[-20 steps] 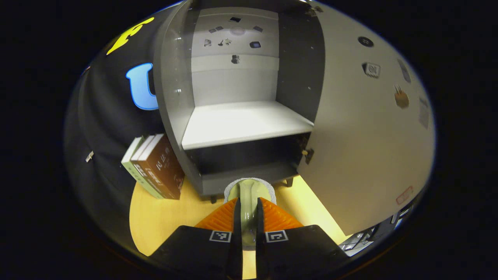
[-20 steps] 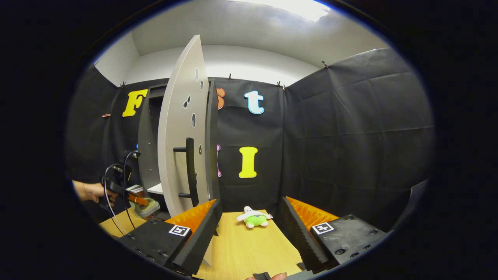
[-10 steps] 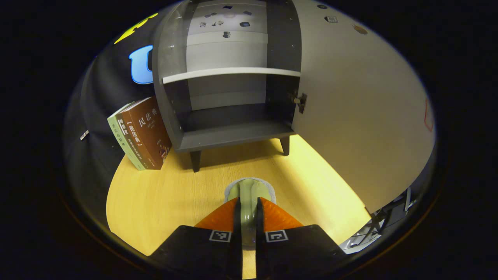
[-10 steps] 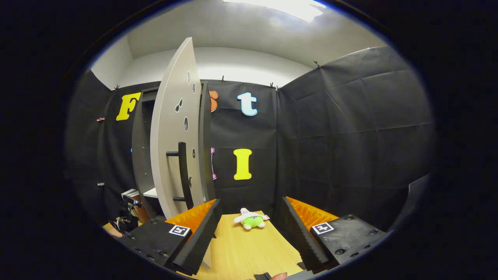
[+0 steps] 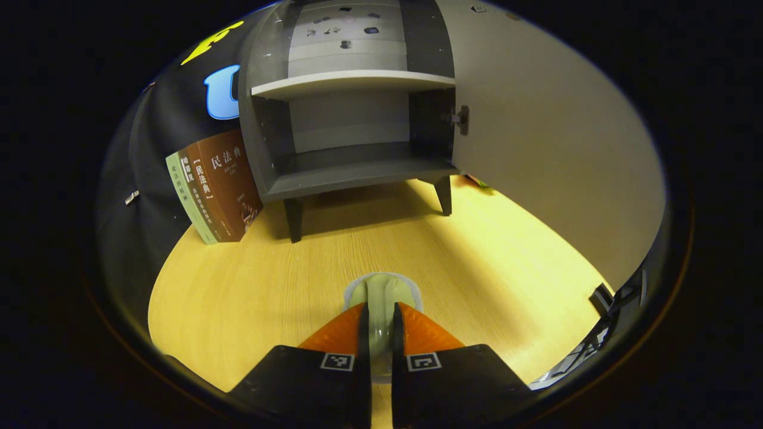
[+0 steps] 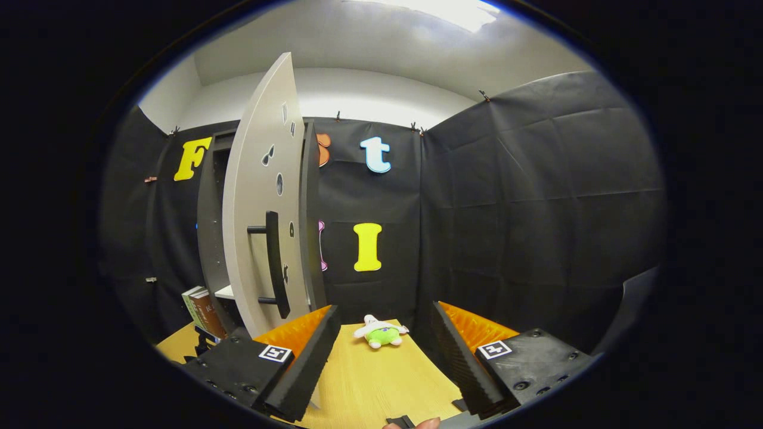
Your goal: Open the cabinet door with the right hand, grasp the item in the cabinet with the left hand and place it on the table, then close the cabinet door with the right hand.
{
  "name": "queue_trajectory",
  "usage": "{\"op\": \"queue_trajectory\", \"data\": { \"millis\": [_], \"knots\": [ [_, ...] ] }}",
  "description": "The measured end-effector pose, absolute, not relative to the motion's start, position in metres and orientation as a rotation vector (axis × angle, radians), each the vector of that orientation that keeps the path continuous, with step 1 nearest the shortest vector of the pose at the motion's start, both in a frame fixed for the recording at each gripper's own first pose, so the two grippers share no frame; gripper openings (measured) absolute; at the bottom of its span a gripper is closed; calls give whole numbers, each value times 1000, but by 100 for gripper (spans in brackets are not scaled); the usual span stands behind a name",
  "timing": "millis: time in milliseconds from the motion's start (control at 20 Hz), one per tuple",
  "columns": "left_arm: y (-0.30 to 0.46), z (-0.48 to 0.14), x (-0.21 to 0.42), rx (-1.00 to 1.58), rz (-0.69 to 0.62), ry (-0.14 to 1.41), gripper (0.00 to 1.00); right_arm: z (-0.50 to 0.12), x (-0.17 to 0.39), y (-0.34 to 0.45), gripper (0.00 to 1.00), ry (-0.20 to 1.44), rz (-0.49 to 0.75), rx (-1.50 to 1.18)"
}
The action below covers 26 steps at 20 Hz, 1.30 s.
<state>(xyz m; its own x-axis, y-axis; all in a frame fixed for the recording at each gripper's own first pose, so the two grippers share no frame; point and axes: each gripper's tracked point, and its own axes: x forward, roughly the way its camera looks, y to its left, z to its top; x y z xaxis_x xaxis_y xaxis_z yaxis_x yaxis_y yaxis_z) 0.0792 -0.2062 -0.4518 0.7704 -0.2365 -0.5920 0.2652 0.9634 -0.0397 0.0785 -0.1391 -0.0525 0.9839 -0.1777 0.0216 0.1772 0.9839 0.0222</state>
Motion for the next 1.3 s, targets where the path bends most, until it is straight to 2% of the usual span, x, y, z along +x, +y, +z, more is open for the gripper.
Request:
{"op": "queue_trajectory", "data": {
  "millis": [350, 650, 700, 850, 900, 950, 1050, 1100, 1300],
  "knots": [
    [-213, -492, 76, 67, -295, 689, 18, -54, 78, -144, 97, -10, -197, -1],
    [-215, -491, 81, 44, -307, 692, 22, -53, 79, -144, 97, -11, -210, -10],
    [-217, -492, 79, 36, -311, 689, 27, -53, 79, -143, 97, -13, -212, -11],
    [-223, -480, 73, 16, -337, 666, 79, -53, 79, -141, 97, -13, -214, -17],
    [-224, -480, 71, 20, -343, 658, 97, -55, 79, -141, 100, -12, -215, -18],
    [-226, -476, 70, 24, -349, 652, 96, -54, 79, -141, 97, -12, -215, -19],
    [-226, -470, 67, 24, -355, 644, 96, -54, 79, -140, 97, -13, -216, -18],
    [-225, -465, 67, 20, -356, 635, 96, -55, 78, -139, 100, -14, -216, -18],
    [-222, -414, 67, 30, -375, 530, 96, -55, 80, -133, 97, -6, -200, -14]
  ]
}}
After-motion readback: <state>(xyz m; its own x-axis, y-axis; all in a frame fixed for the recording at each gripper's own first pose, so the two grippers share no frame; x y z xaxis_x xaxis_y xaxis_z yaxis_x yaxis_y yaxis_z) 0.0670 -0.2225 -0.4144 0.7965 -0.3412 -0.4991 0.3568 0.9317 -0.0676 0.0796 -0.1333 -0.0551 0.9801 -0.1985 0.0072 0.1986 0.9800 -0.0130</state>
